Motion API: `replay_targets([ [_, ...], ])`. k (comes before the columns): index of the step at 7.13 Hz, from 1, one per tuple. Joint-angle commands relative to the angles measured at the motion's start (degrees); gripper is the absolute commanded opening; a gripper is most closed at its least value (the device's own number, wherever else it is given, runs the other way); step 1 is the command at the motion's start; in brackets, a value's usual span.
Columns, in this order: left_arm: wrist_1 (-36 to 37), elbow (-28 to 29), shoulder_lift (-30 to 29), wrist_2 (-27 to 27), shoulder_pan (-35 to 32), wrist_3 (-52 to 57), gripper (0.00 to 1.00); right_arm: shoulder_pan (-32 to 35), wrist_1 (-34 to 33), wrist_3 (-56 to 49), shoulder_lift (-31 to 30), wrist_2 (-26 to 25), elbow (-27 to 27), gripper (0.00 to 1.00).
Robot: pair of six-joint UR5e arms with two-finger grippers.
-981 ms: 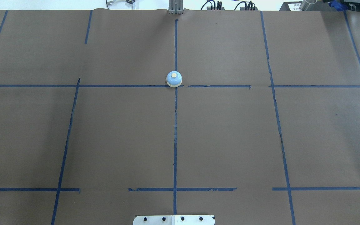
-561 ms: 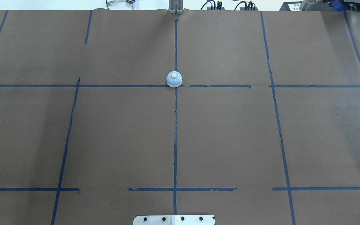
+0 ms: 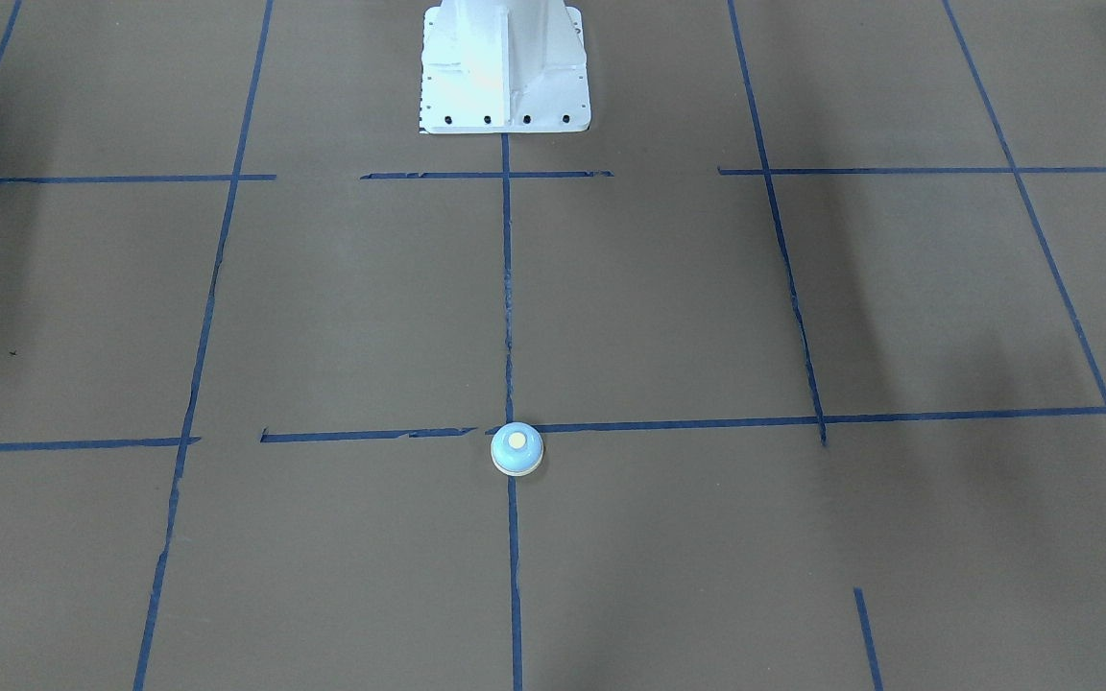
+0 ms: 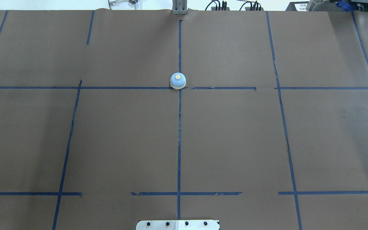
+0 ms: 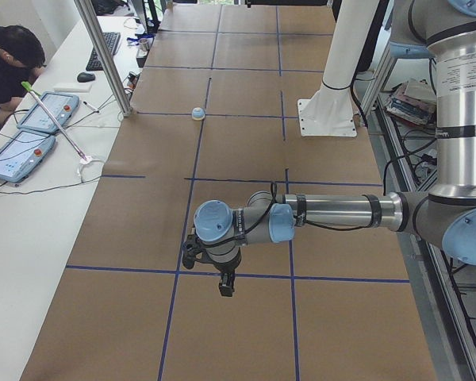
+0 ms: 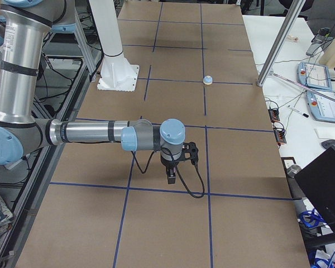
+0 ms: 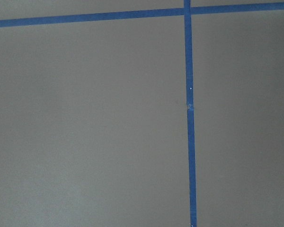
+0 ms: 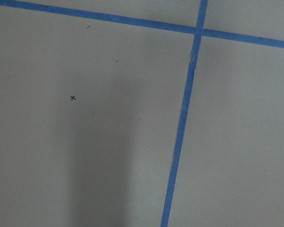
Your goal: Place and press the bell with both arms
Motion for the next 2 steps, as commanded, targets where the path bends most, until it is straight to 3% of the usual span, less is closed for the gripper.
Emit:
replay_targets([
  [1, 0.0, -0.2, 0.2, 0.0, 0.0, 0.1, 1.0, 0.0, 0.0, -0.1, 0.0, 0.0, 0.1, 1.0],
  [2, 0.0, -0.2, 0.2, 0.1, 0.0, 0.1, 1.0, 0.0, 0.0, -0.1, 0.0, 0.0, 0.0, 1.0],
])
